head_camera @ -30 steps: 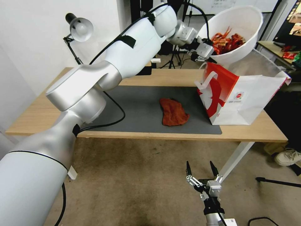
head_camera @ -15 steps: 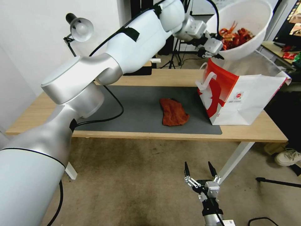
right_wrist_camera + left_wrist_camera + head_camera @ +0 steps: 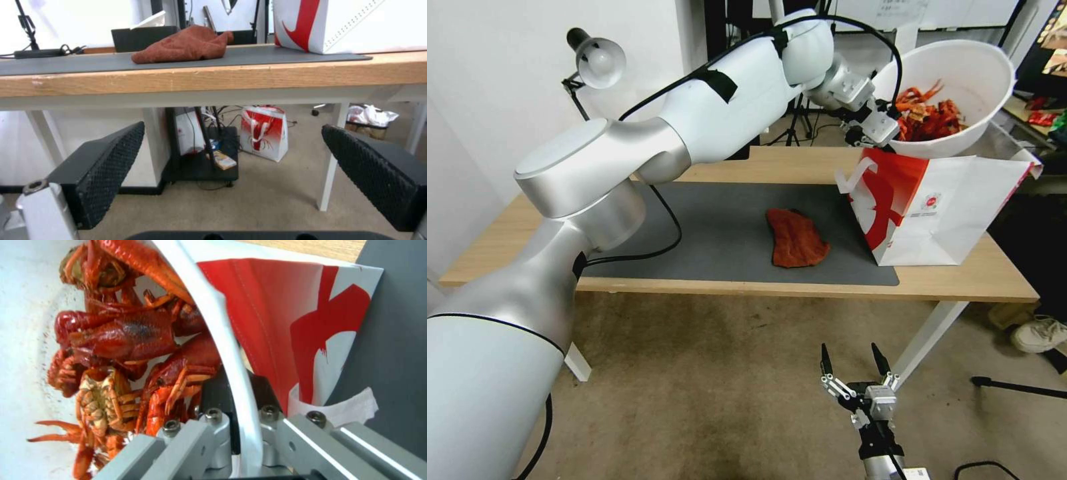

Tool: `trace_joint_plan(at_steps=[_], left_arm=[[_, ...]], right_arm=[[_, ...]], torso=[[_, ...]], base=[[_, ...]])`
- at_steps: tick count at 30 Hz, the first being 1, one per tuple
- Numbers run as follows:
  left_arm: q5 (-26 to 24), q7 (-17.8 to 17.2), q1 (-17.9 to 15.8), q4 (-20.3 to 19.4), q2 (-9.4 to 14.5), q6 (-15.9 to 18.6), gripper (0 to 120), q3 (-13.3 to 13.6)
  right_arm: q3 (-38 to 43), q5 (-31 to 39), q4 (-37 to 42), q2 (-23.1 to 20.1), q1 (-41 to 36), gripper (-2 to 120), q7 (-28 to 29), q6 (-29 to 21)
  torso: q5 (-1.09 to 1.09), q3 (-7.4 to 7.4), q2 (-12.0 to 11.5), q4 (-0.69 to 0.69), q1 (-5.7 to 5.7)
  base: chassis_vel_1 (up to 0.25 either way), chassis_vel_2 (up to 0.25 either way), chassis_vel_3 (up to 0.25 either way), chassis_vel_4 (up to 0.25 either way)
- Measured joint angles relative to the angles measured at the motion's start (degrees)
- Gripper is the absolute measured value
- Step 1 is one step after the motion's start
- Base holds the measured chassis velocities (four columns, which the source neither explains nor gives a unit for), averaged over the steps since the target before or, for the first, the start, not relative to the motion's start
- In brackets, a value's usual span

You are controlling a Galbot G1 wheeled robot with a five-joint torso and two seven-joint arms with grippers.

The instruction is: Sweep shrimp from table into container with towel, then put container into takeout bag.

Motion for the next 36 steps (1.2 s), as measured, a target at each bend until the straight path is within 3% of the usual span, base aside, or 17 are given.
trace_joint_plan(at_steps=[6,8,25,30,36], left_arm=[[0.54,-0.07,-0.10,-0.95,0.03,0.27,12,0.01],[0.71,-0.07,-0.14,-1.81,0.03,0.68,26,-0.22],[0.22,-0.75,0.92,-2.51,0.12,1.84,86,-3.49],[-1.51,-3.61,1.70,-2.56,0.16,3.93,103,-4.30],[-5.57,-7.04,3.12,-2.32,0.29,6.69,112,-5.31]], right_arm=[[-0.19,-0.05,-0.47,0.03,0.20,100,-0.22,0.00],[-0.21,-0.05,-0.79,-0.14,0.50,100,-0.26,0.00],[-1.71,0.07,-1.83,-0.26,1.41,100,-0.26,-0.33],[-1.80,0.07,-1.88,-0.15,1.42,100,-0.25,-0.34],[-1.72,0.13,-1.88,-0.09,1.45,100,-0.23,-0.34]], torso=[[0.00,0.00,0.00,0.01,0.00],[0.00,0.00,0.00,0.00,0.00],[-0.01,0.00,0.00,0.00,0.00],[0.00,0.00,0.00,0.00,0.00],[0.00,0.00,0.00,-0.01,0.00]], base=[[0.000,0.000,0.000,0.000],[0.000,0.000,0.000,0.000],[0.000,0.000,0.000,0.000],[0.000,0.000,0.000,0.000],[0.000,0.000,0.000,0.000]])
